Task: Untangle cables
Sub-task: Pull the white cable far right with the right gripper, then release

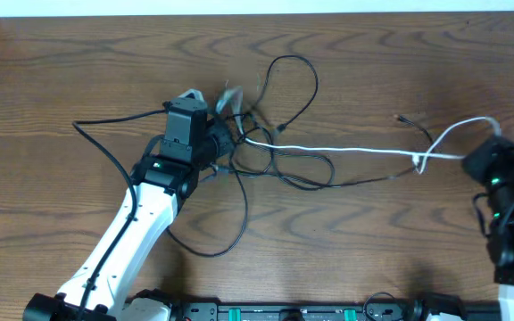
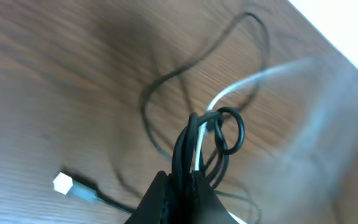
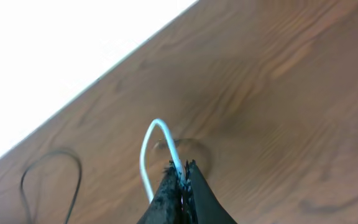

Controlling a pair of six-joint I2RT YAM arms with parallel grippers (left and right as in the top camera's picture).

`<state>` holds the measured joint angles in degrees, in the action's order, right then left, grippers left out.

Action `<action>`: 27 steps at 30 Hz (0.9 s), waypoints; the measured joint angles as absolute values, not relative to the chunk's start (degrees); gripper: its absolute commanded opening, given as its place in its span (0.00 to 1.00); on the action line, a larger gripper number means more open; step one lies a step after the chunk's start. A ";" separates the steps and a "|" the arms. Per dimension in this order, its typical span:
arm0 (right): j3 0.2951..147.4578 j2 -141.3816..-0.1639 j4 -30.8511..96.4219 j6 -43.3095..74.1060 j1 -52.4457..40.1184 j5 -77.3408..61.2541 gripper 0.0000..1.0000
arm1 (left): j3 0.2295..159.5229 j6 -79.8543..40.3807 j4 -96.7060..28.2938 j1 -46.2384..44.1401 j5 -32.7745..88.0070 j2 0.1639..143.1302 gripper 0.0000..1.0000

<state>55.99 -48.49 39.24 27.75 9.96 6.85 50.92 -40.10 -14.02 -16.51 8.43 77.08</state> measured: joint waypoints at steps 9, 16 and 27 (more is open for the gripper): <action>64.16 -55.88 32.73 21.50 18.41 7.73 0.01 | 50.92 -38.98 -14.87 -16.51 2.48 77.08 0.08; 72.47 -62.85 25.12 18.76 24.47 10.13 0.01 | 50.92 -38.89 -16.88 -16.60 -3.31 77.08 0.08; 76.12 -72.16 0.16 5.93 31.94 14.00 0.01 | 50.92 -38.70 -19.59 -16.56 -12.97 77.08 0.08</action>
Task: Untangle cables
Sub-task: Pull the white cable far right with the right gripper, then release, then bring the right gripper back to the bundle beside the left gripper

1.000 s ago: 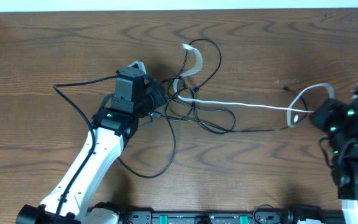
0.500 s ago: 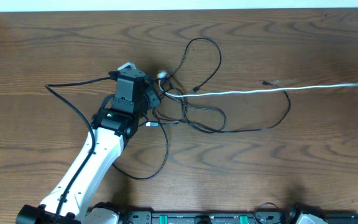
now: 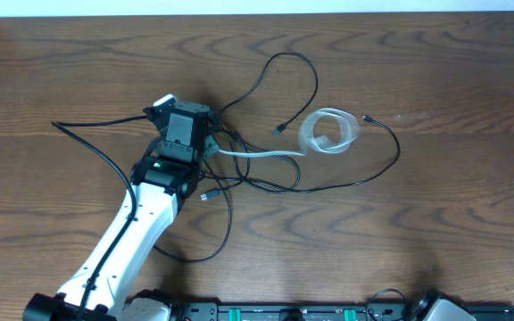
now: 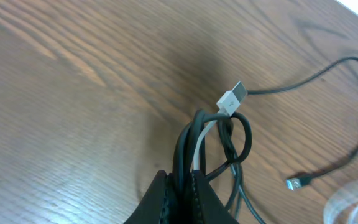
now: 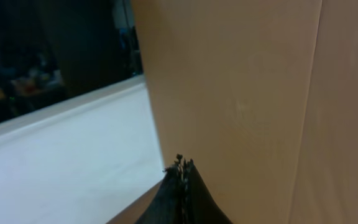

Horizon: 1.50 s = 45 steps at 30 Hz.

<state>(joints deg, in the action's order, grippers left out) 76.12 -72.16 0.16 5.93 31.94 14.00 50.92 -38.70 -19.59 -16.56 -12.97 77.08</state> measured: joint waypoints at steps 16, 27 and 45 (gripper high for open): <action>76.34 -79.68 29.54 9.17 27.29 -20.29 0.43 | 50.87 -43.90 -10.44 -16.40 8.23 77.08 0.08; 76.12 -83.68 45.45 17.08 8.73 -45.67 0.42 | 50.85 -58.41 -0.01 -20.75 16.19 77.08 0.08; 76.12 -105.27 31.33 31.14 -10.57 -41.54 0.50 | 50.85 -61.63 2.46 -24.97 16.67 77.10 0.08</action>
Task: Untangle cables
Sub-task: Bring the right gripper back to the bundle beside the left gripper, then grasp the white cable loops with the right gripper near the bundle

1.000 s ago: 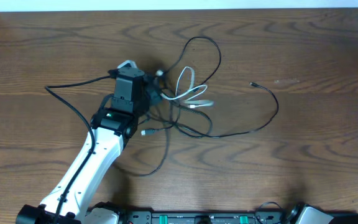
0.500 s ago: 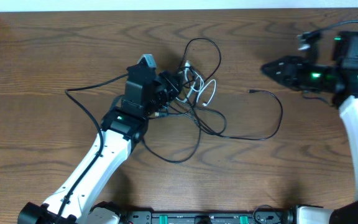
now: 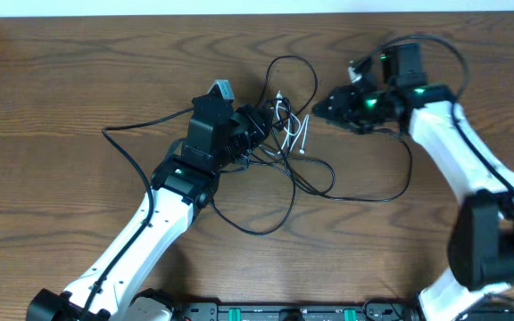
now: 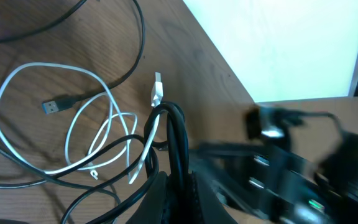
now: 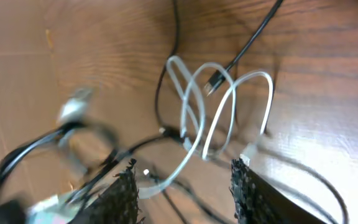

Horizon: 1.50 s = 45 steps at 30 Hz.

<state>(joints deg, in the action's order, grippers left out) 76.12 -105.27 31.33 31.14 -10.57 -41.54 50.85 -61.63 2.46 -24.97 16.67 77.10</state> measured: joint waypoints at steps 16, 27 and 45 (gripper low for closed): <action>76.05 -116.97 15.68 34.85 -13.69 -47.66 0.61 | 50.85 -61.06 1.93 -24.97 16.67 77.08 0.08; 76.01 -117.16 10.68 39.09 -18.68 -43.92 0.01 | 50.85 -61.06 1.91 -24.97 16.67 77.08 0.08; 75.88 -110.37 36.60 25.65 -6.44 -32.73 0.01 | 50.78 -55.72 -5.13 -25.15 11.09 77.10 0.15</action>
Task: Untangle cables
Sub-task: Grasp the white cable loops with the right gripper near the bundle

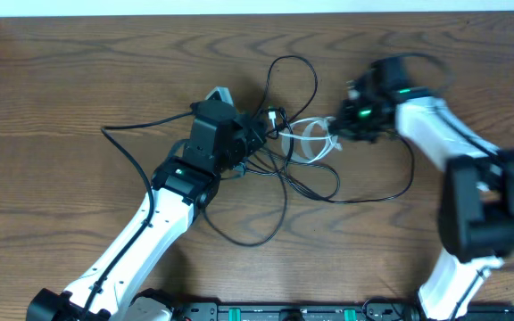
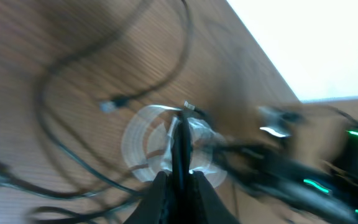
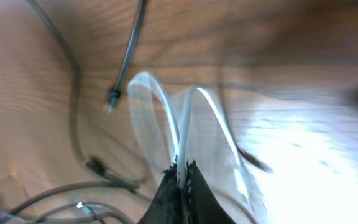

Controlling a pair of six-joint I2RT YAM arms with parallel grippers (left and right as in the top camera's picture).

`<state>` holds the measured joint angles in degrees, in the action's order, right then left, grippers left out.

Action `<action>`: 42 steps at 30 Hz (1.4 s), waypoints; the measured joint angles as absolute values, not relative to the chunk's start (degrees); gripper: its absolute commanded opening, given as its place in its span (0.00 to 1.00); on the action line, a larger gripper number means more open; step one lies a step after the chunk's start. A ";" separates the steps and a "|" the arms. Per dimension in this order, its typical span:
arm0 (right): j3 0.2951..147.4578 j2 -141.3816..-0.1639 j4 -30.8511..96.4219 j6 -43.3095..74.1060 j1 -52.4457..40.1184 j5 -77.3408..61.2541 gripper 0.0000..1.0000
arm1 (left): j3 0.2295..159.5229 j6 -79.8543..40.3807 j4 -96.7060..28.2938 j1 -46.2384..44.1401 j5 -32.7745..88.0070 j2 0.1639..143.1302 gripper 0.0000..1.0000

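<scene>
Black cables (image 1: 284, 169) lie tangled in loops at the middle of the wooden table, with a white cable (image 1: 315, 138) coiled among them. My left gripper (image 1: 255, 138) is at the tangle's left side, shut on a bundle of black cable (image 2: 180, 140). From the right, my right gripper (image 1: 339, 127) reaches the white coil and is shut on a loop of white cable (image 3: 185, 124). Both wrist views are blurred.
A long black loop (image 1: 297, 80) rises toward the far edge. Another black strand (image 1: 119, 147) trails left past my left arm and one loop (image 1: 248, 227) sags toward the near edge. A black cable arcs around the right arm (image 1: 400, 183).
My right gripper was open above the white loops and is now shut on the white cable, lower and closer to the coil. The left gripper still holds the black bundle, slightly shifted.
First my right gripper held the white cable stretched far to the right while the left held the black bundle. Then the right arm was out of view and the white cable lay coiled. It returned open over the coil and now grips the white cable.
</scene>
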<state>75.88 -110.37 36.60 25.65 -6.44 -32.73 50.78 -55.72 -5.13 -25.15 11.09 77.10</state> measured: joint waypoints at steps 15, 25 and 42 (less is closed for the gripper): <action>75.88 -84.88 57.19 11.86 -0.36 -35.44 0.01 | 50.78 -64.77 -0.51 -25.19 -0.69 77.10 0.75; 72.14 -90.85 47.77 13.65 -11.33 -30.87 0.52 | 50.74 -65.52 -12.67 -25.19 -2.94 77.10 0.86; 71.79 -109.93 33.56 27.66 -19.49 -22.09 0.41 | 50.74 -64.64 -16.75 -25.19 -3.84 77.10 0.86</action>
